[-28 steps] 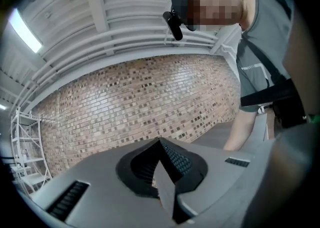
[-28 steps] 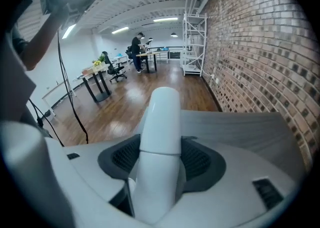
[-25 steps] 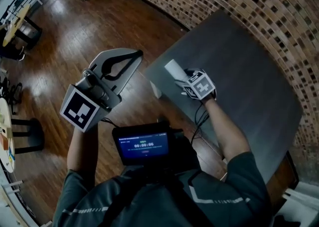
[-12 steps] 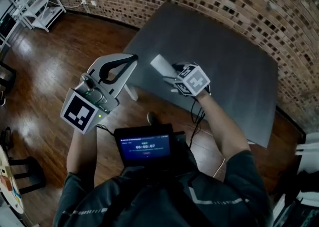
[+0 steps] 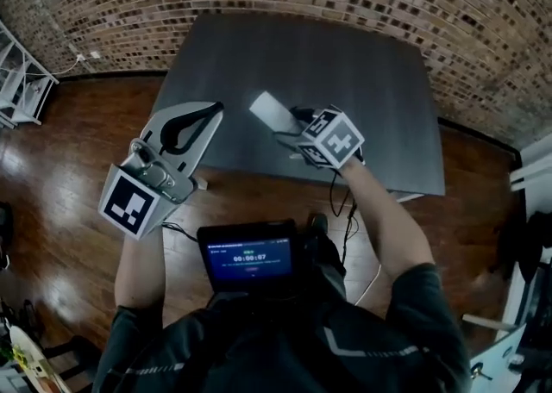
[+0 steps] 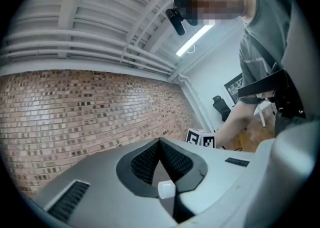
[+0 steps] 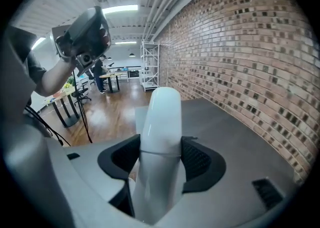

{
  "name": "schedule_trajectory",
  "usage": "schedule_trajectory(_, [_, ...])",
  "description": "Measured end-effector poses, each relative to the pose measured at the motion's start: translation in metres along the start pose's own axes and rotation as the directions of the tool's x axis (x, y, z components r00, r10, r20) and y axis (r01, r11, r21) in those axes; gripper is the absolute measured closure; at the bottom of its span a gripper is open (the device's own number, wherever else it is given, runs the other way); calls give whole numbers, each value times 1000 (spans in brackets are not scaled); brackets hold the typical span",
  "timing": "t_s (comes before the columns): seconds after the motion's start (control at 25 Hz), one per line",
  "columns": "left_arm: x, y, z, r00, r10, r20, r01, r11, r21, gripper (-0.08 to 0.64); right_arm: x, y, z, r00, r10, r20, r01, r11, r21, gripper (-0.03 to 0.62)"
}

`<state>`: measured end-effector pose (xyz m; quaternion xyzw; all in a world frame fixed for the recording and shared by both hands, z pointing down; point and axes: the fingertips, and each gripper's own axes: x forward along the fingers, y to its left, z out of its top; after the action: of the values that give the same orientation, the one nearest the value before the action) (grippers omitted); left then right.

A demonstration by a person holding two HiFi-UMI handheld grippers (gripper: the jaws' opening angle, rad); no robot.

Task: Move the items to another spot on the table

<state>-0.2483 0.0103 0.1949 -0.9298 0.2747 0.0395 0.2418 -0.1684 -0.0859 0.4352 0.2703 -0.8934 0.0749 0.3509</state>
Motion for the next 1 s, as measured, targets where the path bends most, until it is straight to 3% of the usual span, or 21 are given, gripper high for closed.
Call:
schedule_trajectory(0.28, [92, -45, -2, 997, -67, 23, 68, 997, -30, 557, -82, -65, -70, 997, -77, -18, 78, 994, 71, 327])
schedule_trajectory(0.48, [168, -85, -4, 995, -90, 29, 90, 996, 4, 557, -139, -122, -126, 993, -112, -25, 114, 990, 80, 327])
schedule_trajectory(0.76, [269, -125, -16, 1000, -21, 21, 21, 1000, -9, 557, -201, -193, -197, 996, -56, -65, 57, 998, 14, 327])
schedule_trajectory(1.0, [329, -146, -33, 999, 34, -36, -37, 996, -83, 557, -234, -246, -242, 995, 8, -96, -12, 999, -39, 327])
